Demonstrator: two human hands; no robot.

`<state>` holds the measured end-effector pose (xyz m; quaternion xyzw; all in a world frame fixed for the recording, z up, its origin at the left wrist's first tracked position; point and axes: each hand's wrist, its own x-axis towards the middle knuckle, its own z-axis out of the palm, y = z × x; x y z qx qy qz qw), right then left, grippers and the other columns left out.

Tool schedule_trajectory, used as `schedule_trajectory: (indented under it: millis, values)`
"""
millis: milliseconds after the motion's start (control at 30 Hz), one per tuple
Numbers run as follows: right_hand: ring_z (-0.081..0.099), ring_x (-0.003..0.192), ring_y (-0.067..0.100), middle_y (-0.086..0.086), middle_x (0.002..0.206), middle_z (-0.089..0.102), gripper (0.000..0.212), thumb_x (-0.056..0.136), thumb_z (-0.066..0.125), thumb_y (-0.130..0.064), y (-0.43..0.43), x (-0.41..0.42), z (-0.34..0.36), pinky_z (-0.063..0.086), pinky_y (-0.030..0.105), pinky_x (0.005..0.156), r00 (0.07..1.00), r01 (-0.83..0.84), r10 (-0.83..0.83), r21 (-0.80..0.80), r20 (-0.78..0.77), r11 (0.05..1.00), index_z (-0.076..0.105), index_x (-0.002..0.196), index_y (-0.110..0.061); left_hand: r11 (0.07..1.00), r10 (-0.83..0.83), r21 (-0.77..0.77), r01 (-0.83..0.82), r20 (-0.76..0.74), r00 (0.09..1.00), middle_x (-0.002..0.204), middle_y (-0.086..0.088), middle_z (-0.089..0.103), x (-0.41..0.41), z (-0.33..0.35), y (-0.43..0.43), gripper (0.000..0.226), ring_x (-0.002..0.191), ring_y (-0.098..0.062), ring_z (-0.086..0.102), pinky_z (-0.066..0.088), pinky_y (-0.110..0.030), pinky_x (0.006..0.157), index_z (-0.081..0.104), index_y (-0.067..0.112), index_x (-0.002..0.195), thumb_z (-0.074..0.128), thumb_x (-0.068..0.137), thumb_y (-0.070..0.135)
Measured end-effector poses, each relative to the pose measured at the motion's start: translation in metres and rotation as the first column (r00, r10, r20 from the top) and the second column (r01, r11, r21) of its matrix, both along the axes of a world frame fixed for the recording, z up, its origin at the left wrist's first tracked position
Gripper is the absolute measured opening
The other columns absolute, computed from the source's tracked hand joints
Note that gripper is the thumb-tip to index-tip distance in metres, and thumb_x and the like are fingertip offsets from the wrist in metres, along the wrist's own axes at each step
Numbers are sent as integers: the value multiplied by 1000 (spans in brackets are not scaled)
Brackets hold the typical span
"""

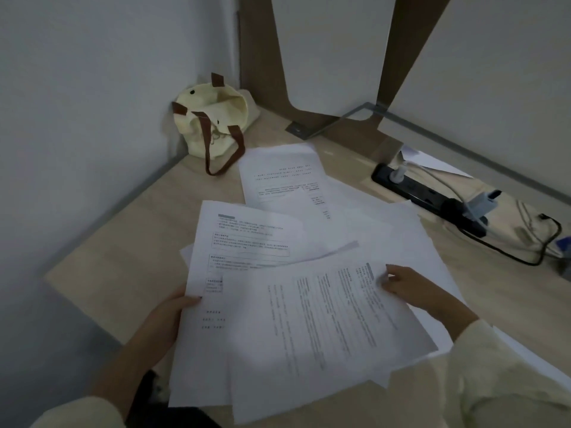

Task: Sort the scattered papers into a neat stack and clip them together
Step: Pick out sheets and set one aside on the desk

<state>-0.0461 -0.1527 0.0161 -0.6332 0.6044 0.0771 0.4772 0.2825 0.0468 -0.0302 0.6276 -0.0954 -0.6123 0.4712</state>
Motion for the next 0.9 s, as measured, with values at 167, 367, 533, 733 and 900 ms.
schedule_trajectory:
  millis: [167,367,533,733,900]
  values:
    - [46,124,25,12,135,50,35,98,35,-10,-8,34,5,30,22,95,936,-326,276,-243,-219,914,46,132,-9,997,-83,-1,83,69,994,101,-4,73,-13,3,-7,28,81,-16,71,51,-35,71,66,22,101,53,82,7]
    - [57,92,27,14,102,63,33,95,39,-10,20,109,4,35,27,69,921,-353,386,-540,-56,764,48,126,-12,971,-233,19,237,272,934,103,14,68,-42,11,-16,27,94,-11,67,50,-24,75,60,30,112,62,85,29]
    - [54,102,22,11,109,60,26,92,48,-14,19,121,-16,41,29,86,967,38,101,-523,235,852,54,117,-13,982,-186,46,184,418,889,102,8,62,-46,5,-11,27,94,-14,59,47,-27,76,54,21,117,52,91,13]
    - [39,122,37,21,130,44,54,84,62,-29,-7,69,-38,34,38,100,973,113,-190,-441,-133,890,43,130,-7,1000,-18,29,5,467,884,103,3,63,-23,-2,4,24,95,-19,61,49,-30,76,54,17,117,46,94,12]
    - [34,125,36,20,133,39,75,76,70,-40,-10,71,-51,29,37,103,962,31,-138,-404,-237,914,36,134,-6,994,29,79,-76,479,877,112,-8,62,-15,-13,4,28,103,-30,60,49,-43,87,54,13,121,44,95,15]
